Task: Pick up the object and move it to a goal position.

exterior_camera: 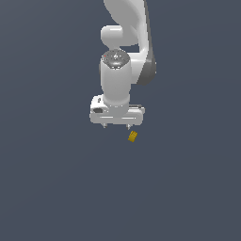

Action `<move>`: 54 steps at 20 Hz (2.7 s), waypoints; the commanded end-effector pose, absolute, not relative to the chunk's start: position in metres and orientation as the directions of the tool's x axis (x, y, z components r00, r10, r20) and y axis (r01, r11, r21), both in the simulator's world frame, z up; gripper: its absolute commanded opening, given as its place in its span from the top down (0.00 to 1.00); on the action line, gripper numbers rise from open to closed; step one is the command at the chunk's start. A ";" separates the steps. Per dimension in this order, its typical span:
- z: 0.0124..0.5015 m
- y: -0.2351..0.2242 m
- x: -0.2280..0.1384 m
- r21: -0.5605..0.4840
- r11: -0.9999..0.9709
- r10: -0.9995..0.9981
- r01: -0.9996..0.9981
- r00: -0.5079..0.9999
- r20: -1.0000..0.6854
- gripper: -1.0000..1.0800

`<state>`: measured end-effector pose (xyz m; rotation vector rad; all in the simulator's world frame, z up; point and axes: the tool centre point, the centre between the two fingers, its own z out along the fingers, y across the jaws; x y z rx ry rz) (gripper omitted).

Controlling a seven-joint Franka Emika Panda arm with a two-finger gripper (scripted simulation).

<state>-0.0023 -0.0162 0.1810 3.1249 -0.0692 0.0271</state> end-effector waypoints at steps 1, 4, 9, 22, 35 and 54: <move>0.181 -0.016 -0.002 0.015 -0.999 -0.044 -0.044 0.999 0.018 0.04; 0.178 -0.017 -0.004 0.012 -0.999 -0.044 -0.044 0.999 0.011 0.04; 0.170 -0.019 -0.008 -0.001 -0.999 -0.036 -0.036 0.999 -0.012 0.04; 0.159 -0.008 -0.011 -0.002 -0.996 -0.091 -0.091 0.996 -0.011 0.04; 0.112 0.036 -0.030 -0.002 -0.950 -0.311 -0.311 0.950 -0.007 0.04; 0.072 0.072 -0.055 0.000 -0.862 -0.507 -0.507 0.862 0.000 0.04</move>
